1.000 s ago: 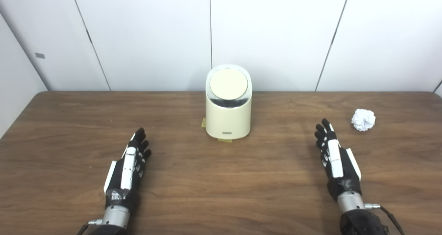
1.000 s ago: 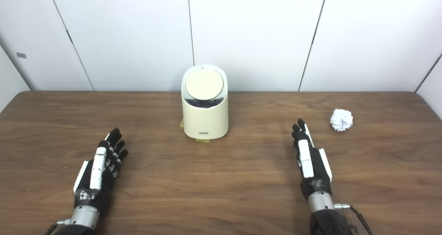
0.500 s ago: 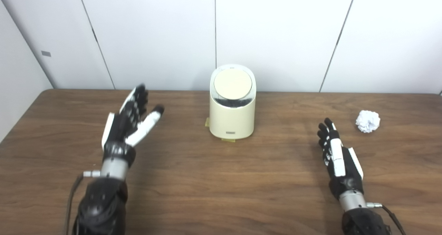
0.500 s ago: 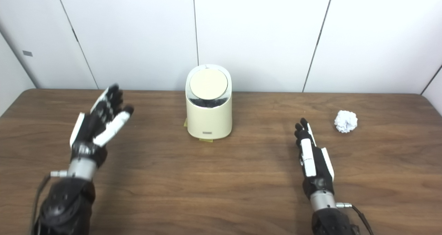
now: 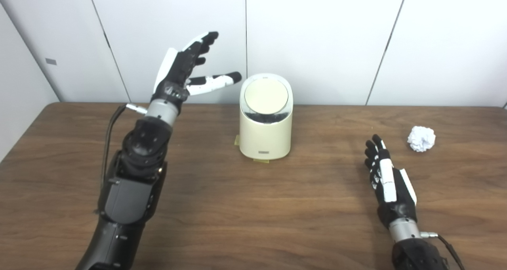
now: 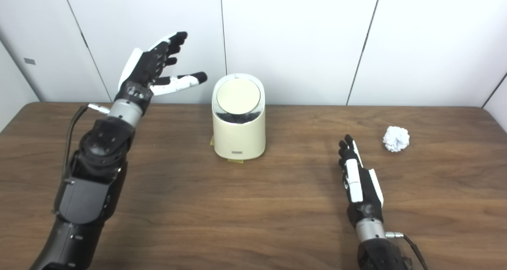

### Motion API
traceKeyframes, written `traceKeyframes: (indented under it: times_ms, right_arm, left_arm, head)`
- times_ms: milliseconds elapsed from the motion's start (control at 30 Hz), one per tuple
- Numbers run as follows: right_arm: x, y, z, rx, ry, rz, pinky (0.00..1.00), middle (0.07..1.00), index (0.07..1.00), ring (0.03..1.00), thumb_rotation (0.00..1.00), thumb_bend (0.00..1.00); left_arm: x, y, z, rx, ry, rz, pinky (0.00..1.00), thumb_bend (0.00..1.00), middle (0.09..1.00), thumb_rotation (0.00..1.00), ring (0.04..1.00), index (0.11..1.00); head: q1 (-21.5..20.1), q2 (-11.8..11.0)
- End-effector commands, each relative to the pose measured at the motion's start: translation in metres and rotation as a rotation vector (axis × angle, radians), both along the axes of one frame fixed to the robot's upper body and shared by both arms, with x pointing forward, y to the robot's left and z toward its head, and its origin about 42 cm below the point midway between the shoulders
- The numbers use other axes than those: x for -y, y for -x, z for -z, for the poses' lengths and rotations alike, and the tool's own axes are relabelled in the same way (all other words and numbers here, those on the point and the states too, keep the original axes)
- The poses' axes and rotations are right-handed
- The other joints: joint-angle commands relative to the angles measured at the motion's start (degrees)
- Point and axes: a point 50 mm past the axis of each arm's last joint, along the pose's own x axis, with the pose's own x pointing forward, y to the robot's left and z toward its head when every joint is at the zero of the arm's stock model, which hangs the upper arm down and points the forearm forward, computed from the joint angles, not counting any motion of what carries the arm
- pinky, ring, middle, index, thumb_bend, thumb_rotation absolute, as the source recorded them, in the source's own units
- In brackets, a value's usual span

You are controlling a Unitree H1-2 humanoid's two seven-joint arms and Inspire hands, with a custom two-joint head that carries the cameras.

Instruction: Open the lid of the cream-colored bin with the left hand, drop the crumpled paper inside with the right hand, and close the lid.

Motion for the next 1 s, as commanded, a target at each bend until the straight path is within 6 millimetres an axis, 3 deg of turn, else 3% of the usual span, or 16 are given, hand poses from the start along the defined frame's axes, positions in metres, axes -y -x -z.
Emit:
traceKeyframes:
  times_ms: [0, 200, 400, 533, 667, 967]
  right_arm:
    - [-0.005, -0.004, -0.012, 0.04, 0.023, -0.015, 1.0, 0.98, 1.0, 0.975, 1.0, 0.6]
    - [-0.008, -0.003, -0.014, 0.037, 0.051, -0.01, 0.99, 0.97, 1.0, 0.963, 1.0, 0.59]
    - [-0.012, -0.002, -0.017, 0.044, 0.038, -0.013, 0.99, 0.976, 1.0, 0.969, 1.0, 0.59]
    - [-0.015, -0.002, -0.018, 0.045, 0.041, -0.011, 0.98, 0.972, 1.0, 0.965, 1.0, 0.56]
    - [-0.016, -0.003, -0.017, 0.044, 0.04, -0.007, 0.98, 0.972, 1.0, 0.964, 0.99, 0.57]
    - [-0.019, -0.005, -0.019, 0.052, 0.047, -0.002, 0.98, 0.968, 1.0, 0.962, 1.0, 0.58]
  left_arm:
    - [0.006, -0.015, -0.041, 0.113, -0.103, -0.01, 0.84, 0.86, 0.922, 0.17, 0.907, 0.941]
    - [0.024, -0.038, -0.046, 0.131, -0.327, -0.007, 0.79, 0.9, 0.929, 0.09, 0.906, 0.946]
    - [0.034, -0.057, -0.044, 0.193, -0.495, -0.005, 0.77, 0.93, 0.93, 0.07, 0.897, 0.938]
    - [0.04, -0.061, -0.048, 0.236, -0.585, 0.006, 0.73, 0.94, 0.913, 0.07, 0.862, 0.929]
    - [0.046, -0.064, -0.05, 0.271, -0.705, 0.017, 0.79, 0.93, 0.919, 0.11, 0.886, 0.931]
    - [0.056, -0.066, -0.05, 0.277, -0.735, 0.045, 0.78, 0.95, 0.914, 0.16, 0.882, 0.928]
  head:
    - [0.0, 0.14]
    - [-0.49, 0.12]
    - [-1.03, 0.07]
    - [-0.96, 0.23]
    - [-1.01, 0.15]
    - [-1.34, 0.23]
